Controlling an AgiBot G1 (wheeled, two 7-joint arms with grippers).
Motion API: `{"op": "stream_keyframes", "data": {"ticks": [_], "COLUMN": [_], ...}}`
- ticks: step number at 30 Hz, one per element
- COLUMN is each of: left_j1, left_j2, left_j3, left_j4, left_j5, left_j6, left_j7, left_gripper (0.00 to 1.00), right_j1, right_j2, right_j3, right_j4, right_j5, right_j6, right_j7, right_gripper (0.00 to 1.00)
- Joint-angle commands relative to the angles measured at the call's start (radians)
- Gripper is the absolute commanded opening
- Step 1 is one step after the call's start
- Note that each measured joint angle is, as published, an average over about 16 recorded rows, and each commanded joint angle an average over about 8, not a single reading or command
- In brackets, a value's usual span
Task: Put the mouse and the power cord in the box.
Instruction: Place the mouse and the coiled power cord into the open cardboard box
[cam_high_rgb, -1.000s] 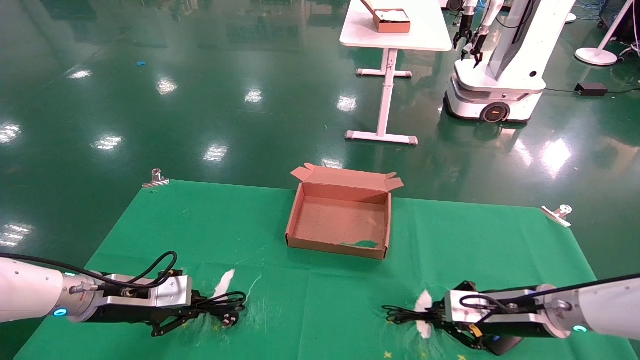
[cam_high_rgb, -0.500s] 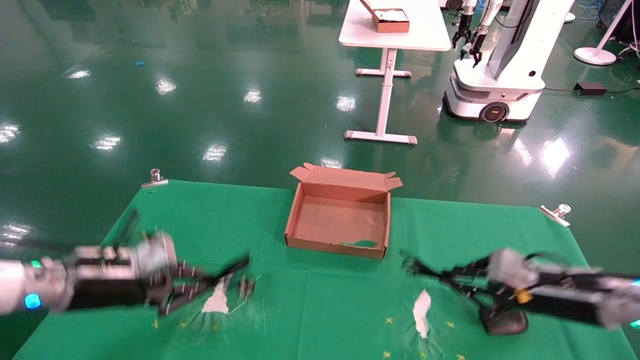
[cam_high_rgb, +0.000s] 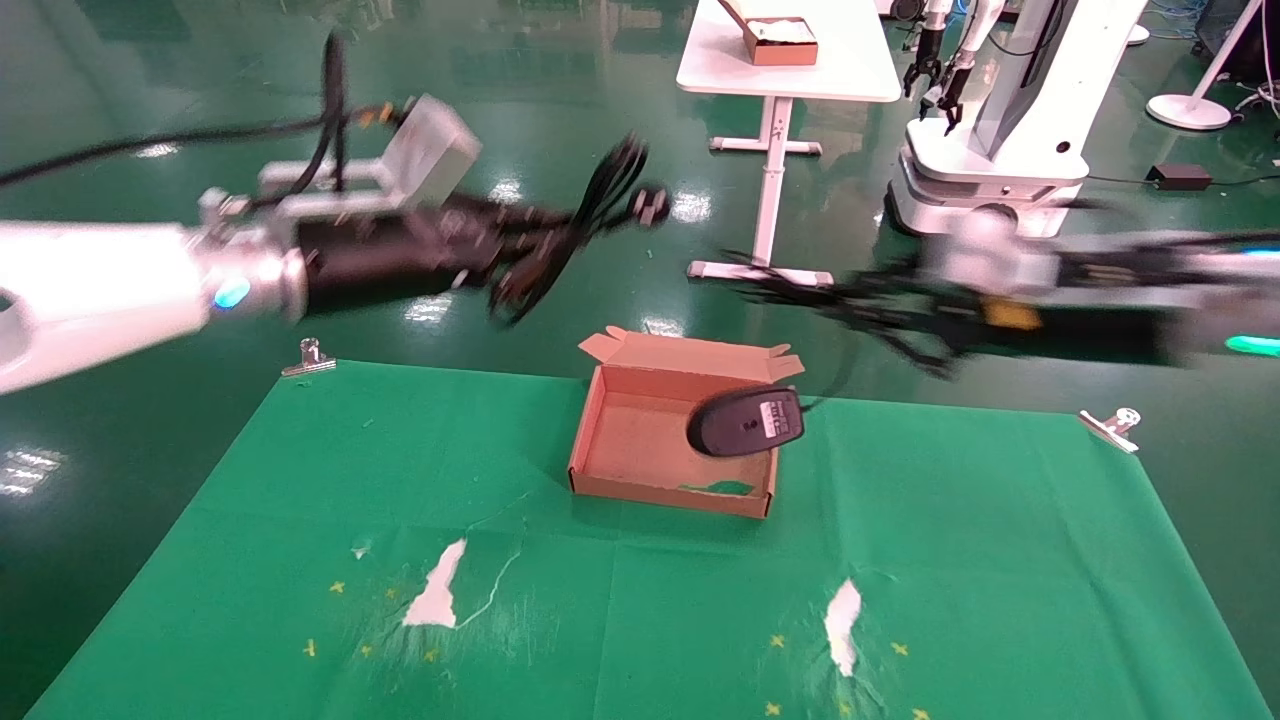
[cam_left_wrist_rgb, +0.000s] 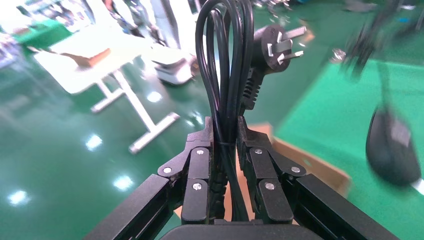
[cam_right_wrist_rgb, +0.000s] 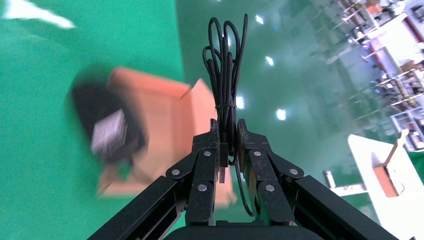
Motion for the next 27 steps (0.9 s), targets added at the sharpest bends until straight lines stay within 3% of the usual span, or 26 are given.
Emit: {"op": "stream_keyframes", "data": {"ticks": [1,9,12,25,26,27], "left_j1": [-0.019,-0.006,0.007,0.037,0.035,0.032], "left_j2": [0.040,0.068,0.056,-0.014,-0.020,-0.027], "left_j3": [-0.008,-0.036,-0.042,-0.018,-0.014,-0.010], "left_j4": [-0.007,-0.030,-0.037,-0.057,-0.061,-0.065], "left_j5": [-0.013,-0.054,-0.062,-0.028,-0.022,-0.016], "left_j6": [-0.054,-0.112,-0.099,-0.003,0.007,0.019], "left_j7": [-0.008,0.000,0.008,0.031,0.035,0.040], "left_gripper": [0.00,0.00,0.00,0.00,0.00,0.00], "right_j1": [0.009,-0.034,-0.056,-0.197,-0.205,-0.213], "right_j2": [-0.067,-0.259,-0.300,-0.321,-0.321,-0.320], "right_j3": [-0.007,-0.006,-0.005,-0.011,-0.016,-0.020], "right_j4": [0.004,-0.077,-0.085,-0.024,-0.021,-0.017], "right_j5": [-0.014,-0.020,-0.017,0.023,0.022,0.022], "right_j6": [0.090,0.423,0.505,0.565,0.567,0.568], "right_j7": [0.031,-0.004,-0.006,0.060,0.065,0.069], "right_gripper": [0.00,0.00,0.00,0.00,0.03,0.16]}}
